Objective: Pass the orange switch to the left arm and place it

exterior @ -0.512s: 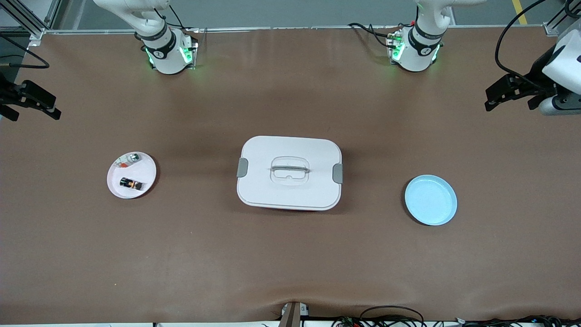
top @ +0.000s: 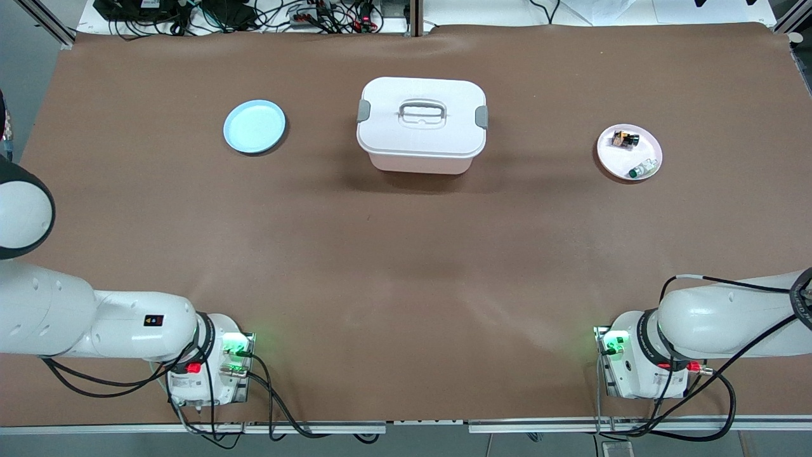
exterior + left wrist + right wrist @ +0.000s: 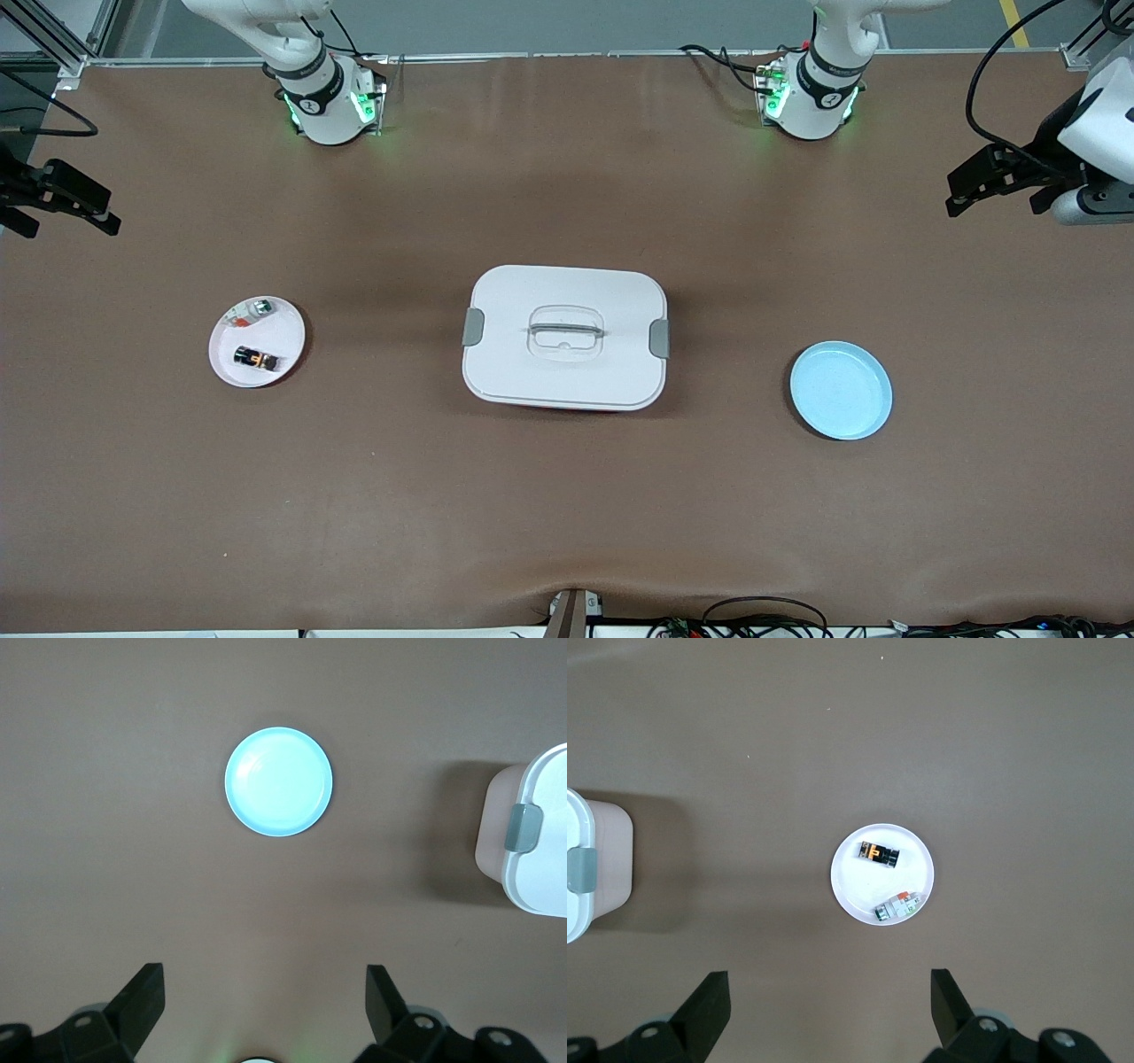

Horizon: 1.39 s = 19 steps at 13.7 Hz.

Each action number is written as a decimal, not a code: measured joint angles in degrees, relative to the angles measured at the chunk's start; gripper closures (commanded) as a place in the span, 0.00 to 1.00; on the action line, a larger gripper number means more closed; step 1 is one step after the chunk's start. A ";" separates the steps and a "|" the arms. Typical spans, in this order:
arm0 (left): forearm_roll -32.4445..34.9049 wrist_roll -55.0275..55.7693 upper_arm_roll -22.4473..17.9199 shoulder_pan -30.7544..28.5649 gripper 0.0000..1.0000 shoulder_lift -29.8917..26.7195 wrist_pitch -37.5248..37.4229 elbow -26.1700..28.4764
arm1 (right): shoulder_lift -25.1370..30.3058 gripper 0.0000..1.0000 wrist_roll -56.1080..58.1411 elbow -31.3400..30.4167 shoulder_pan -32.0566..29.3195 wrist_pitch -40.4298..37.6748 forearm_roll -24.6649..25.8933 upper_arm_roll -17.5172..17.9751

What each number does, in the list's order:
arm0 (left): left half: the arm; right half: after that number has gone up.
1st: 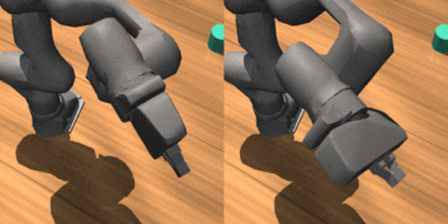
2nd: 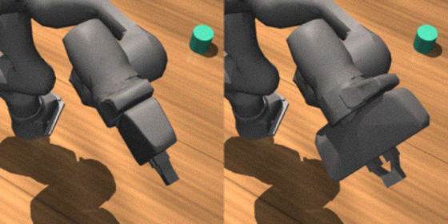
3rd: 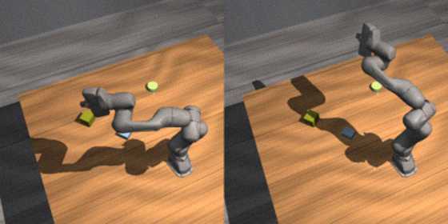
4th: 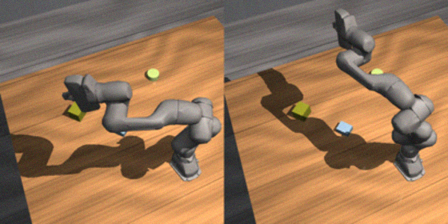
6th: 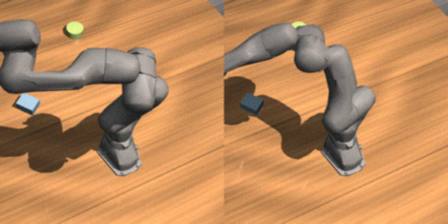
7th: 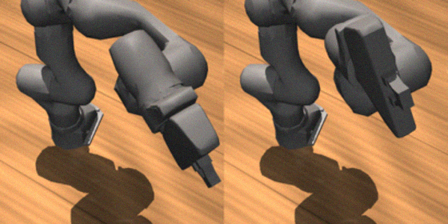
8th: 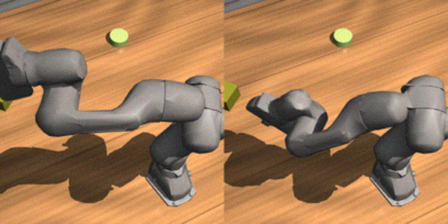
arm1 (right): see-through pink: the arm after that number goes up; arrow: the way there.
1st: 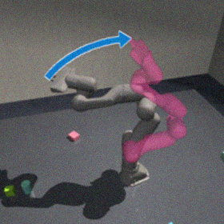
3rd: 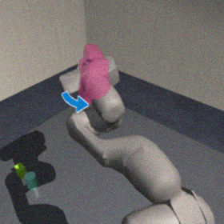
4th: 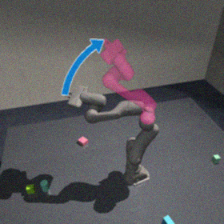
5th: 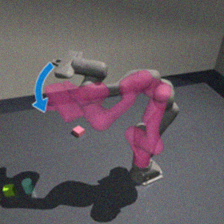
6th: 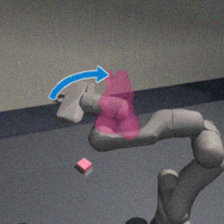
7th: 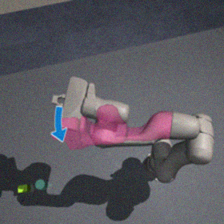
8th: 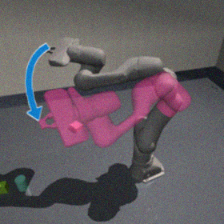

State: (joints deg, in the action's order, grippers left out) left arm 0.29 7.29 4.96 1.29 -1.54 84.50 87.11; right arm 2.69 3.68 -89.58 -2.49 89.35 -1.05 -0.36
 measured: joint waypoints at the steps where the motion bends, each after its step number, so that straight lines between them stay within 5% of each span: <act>1: 0.00 0.00 0.00 -0.03 0.00 0.00 0.00 0.00 | -0.01 0.00 0.00 0.00 0.00 0.00 0.00 0.01; 19: 0.00 0.60 -0.03 -0.11 0.00 0.05 1.16 -0.02 | -3.90 0.00 0.09 -3.30 2.39 3.50 5.71 -0.05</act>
State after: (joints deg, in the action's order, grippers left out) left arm 0.29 7.89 4.92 1.18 -1.49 85.66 87.09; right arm -1.22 3.77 -92.88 -0.10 92.85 4.66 -0.41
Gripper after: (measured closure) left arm 0.000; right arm 0.000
